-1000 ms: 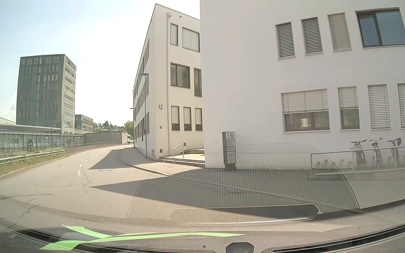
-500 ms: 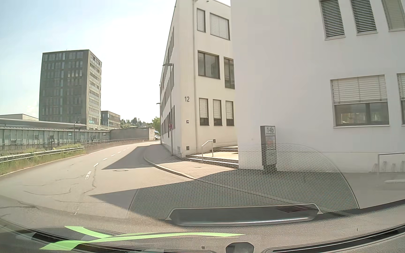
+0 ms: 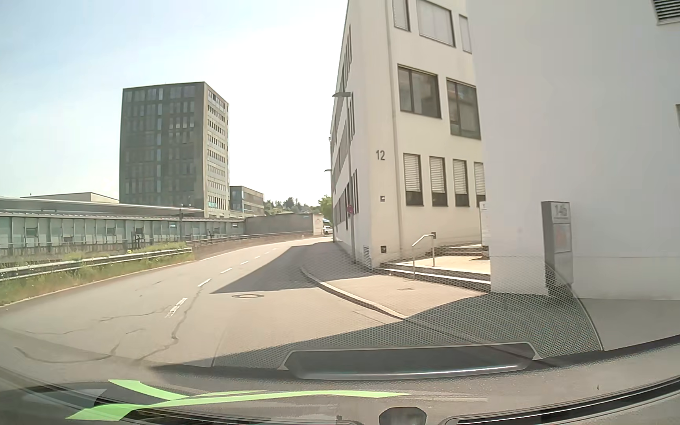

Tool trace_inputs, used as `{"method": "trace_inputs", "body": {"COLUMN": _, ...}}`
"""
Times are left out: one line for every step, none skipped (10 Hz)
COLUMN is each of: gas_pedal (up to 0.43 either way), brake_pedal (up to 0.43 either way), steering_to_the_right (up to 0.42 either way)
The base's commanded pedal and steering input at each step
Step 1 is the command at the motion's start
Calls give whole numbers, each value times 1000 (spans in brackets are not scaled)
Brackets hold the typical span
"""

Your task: Follow the waypoints while adhering to traffic rules and regulations

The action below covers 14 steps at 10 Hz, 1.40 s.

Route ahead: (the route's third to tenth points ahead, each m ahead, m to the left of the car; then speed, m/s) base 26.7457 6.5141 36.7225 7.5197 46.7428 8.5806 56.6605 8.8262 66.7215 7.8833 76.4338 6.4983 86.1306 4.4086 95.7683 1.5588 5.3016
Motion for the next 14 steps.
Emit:
{"method": "trace_inputs", "body": {"gas_pedal": 138, "brake_pedal": 0, "steering_to_the_right": -243}}
{"method": "trace_inputs", "body": {"gas_pedal": 138, "brake_pedal": 0, "steering_to_the_right": -237}}
{"method": "trace_inputs", "body": {"gas_pedal": 138, "brake_pedal": 0, "steering_to_the_right": -231}}
{"method": "trace_inputs", "body": {"gas_pedal": 138, "brake_pedal": 0, "steering_to_the_right": -223}}
{"method": "trace_inputs", "body": {"gas_pedal": 138, "brake_pedal": 0, "steering_to_the_right": -208}}
{"method": "trace_inputs", "body": {"gas_pedal": 138, "brake_pedal": 0, "steering_to_the_right": -189}}
{"method": "trace_inputs", "body": {"gas_pedal": 138, "brake_pedal": 0, "steering_to_the_right": -171}}
{"method": "trace_inputs", "body": {"gas_pedal": 138, "brake_pedal": 0, "steering_to_the_right": -149}}
{"method": "trace_inputs", "body": {"gas_pedal": 138, "brake_pedal": 0, "steering_to_the_right": -125}}
{"method": "trace_inputs", "body": {"gas_pedal": 138, "brake_pedal": 0, "steering_to_the_right": -108}}
{"method": "trace_inputs", "body": {"gas_pedal": 138, "brake_pedal": 0, "steering_to_the_right": -100}}
{"method": "trace_inputs", "body": {"gas_pedal": 138, "brake_pedal": 0, "steering_to_the_right": -89}}
{"method": "trace_inputs", "body": {"gas_pedal": 138, "brake_pedal": 0, "steering_to_the_right": -68}}
{"method": "trace_inputs", "body": {"gas_pedal": 130, "brake_pedal": 0, "steering_to_the_right": -52}}
